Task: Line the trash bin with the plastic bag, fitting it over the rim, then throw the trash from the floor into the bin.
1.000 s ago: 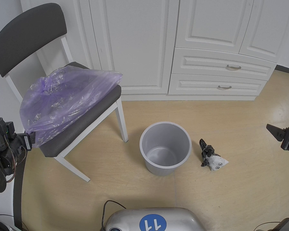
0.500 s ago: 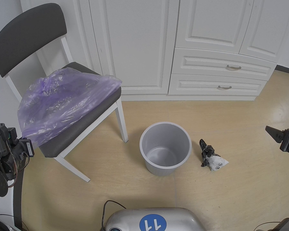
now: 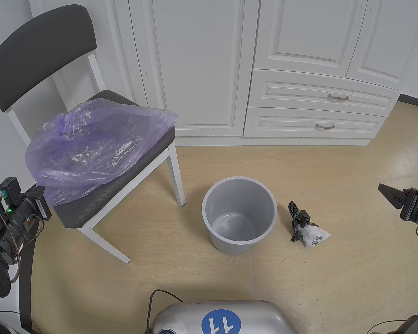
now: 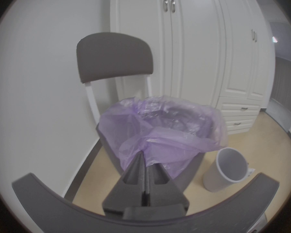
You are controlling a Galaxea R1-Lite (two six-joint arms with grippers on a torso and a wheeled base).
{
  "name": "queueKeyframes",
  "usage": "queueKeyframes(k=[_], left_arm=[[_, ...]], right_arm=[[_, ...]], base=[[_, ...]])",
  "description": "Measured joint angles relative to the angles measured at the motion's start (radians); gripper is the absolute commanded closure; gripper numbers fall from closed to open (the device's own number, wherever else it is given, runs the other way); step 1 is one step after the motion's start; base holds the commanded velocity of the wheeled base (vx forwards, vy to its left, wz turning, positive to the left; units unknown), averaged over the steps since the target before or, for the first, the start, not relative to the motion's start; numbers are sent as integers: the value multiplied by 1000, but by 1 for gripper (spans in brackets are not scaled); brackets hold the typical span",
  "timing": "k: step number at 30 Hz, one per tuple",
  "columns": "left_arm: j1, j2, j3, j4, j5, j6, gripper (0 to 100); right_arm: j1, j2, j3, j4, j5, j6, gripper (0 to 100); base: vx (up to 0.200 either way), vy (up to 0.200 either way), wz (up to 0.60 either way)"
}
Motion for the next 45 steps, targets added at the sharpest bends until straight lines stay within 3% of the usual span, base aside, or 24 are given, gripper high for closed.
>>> queueKeyframes(k=[5, 16, 22, 27, 38, 45], left_arm=[[-146, -94, 21, -4, -9, -7, 100], [-562, -298, -21, 121, 35, -11, 100], [-769, -412, -42, 164, 58, -13, 100], [-852, -495, -63, 206, 68, -13, 100], [-954, -566, -71, 220, 66, -26, 100], [-1011, -567, -69, 220, 65, -34, 100]], right_arm=[[47, 3, 8, -17, -5, 2, 0], [164, 18, 16, -85, -21, 3, 0], [270, 44, 26, -110, -56, 5, 0], [362, 78, 62, -198, -77, 5, 0], [444, 149, 116, -286, -70, 24, 0], [474, 217, 73, -370, 10, 42, 0]], base=[[0, 0, 0], [0, 0, 0], [0, 0, 0], [0, 0, 0], [0, 0, 0], [0, 0, 0]])
